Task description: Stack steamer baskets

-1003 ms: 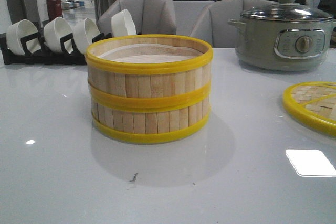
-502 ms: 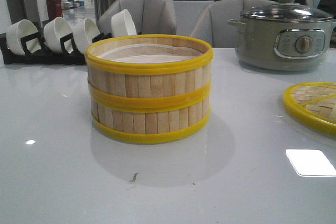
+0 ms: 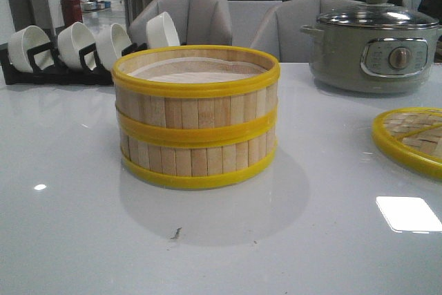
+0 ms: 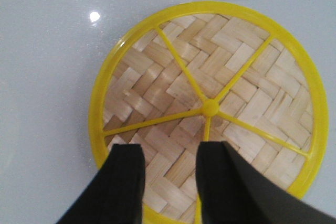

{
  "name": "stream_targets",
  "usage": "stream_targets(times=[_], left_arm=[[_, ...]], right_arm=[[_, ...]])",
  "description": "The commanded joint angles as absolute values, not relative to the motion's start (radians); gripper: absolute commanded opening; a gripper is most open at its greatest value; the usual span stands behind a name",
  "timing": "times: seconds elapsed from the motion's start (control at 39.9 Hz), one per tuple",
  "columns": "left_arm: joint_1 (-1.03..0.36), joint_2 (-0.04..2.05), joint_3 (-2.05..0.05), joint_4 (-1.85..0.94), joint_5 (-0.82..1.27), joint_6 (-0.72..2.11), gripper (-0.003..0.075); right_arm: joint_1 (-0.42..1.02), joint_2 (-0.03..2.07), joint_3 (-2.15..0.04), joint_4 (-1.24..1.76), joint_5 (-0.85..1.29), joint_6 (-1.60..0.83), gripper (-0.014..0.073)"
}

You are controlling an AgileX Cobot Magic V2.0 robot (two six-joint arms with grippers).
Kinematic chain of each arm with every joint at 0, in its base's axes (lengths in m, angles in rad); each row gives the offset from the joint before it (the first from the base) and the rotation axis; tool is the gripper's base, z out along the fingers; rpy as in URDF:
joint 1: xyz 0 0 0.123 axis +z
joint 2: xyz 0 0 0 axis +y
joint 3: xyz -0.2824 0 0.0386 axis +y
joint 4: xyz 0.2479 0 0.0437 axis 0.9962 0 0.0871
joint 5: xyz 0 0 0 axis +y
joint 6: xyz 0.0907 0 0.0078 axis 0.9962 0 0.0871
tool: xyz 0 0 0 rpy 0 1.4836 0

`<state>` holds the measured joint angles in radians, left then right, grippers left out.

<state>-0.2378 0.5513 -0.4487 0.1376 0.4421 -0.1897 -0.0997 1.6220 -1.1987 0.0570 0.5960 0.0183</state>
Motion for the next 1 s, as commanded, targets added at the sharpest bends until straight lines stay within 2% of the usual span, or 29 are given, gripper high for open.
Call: stream_targets(times=[0.0, 0.98], left_arm=[[-0.238, 0.55, -0.478, 0.142, 0.373, -0.201, 0.0085], [-0.238, 0.55, -0.478, 0.142, 0.373, -0.201, 0.0085]], right_arm=[[-0.125, 1.62, -1.267, 0.051, 0.572, 0.015, 0.036], [-0.153, 1.75, -1.28, 0.051, 0.514, 0.015, 0.036]])
